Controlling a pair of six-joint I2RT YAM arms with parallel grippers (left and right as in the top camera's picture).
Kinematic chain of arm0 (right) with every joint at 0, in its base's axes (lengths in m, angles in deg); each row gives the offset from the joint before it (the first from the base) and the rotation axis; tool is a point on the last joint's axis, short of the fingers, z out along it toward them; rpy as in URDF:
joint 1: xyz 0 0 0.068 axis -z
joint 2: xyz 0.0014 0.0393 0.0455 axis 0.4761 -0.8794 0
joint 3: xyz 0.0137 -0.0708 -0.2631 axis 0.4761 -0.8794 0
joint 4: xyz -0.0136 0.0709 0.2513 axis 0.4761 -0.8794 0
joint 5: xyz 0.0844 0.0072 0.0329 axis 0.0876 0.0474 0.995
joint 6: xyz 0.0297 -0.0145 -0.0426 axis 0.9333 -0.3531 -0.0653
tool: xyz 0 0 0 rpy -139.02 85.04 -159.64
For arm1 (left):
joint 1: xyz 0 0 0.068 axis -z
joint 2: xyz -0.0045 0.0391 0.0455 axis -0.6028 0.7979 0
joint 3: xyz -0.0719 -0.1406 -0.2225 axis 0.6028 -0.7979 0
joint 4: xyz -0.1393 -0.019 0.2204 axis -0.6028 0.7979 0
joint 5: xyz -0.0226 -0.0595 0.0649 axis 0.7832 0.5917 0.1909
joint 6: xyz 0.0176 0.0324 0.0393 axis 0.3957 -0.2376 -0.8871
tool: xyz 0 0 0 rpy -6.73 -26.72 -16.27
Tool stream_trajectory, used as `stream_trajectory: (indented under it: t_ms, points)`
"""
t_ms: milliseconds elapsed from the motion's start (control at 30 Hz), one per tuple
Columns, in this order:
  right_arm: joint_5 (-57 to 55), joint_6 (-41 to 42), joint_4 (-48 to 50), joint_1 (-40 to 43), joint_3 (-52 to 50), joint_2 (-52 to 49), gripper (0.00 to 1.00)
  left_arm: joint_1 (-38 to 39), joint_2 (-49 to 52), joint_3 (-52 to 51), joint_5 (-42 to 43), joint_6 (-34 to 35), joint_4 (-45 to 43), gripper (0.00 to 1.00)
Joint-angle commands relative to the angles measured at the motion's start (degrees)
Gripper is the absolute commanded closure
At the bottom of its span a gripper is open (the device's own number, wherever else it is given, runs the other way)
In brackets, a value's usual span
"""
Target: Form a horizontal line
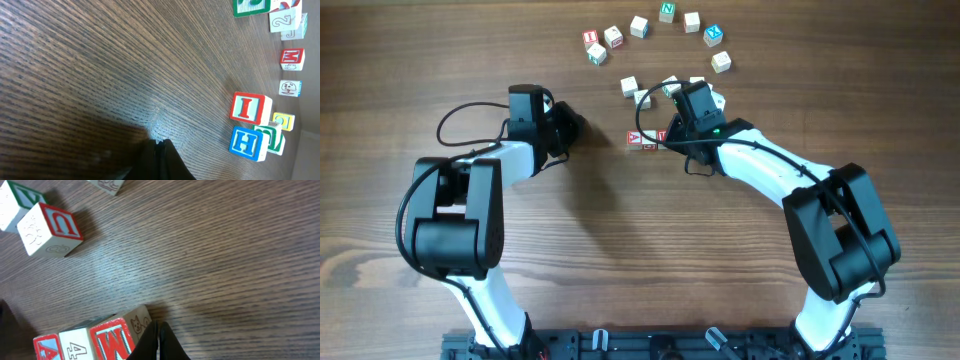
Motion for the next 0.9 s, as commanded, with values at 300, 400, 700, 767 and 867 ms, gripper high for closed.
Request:
stream_trajectory:
  t_ms: [300,400,700,767,867]
  points:
    - [1.6,-1.6,0.33,-0.35,-0.28,-1.38,0.96,-0.22,-0.85,-0.7,-1.22,-1.33,0.61,0.96]
    - [1.62,-1.6,0.35,-0.35,-0.28,-1.38,0.95,-0.22,-0.85,-0.7,-1.22,-1.33,0.61,0.96]
    - [3.32,-3.5,0.96,-0.35,-0.28,-1.38,0.95,-0.22,-0.85,-0.7,-1.25,-1.33,0.59,0.96]
    - [3.34,-3.54,0.94,-0.35,-0.28,-1.38,0.95,-0.22,-0.85,-0.7,-1.25,-1.33,0.59,0.96]
    - [3.32,-3.54,0.94,-0.35,-0.28,-1.38,0.95,-0.22,-0.85,-0.7,-1.25,-1.33,0.57,0.96]
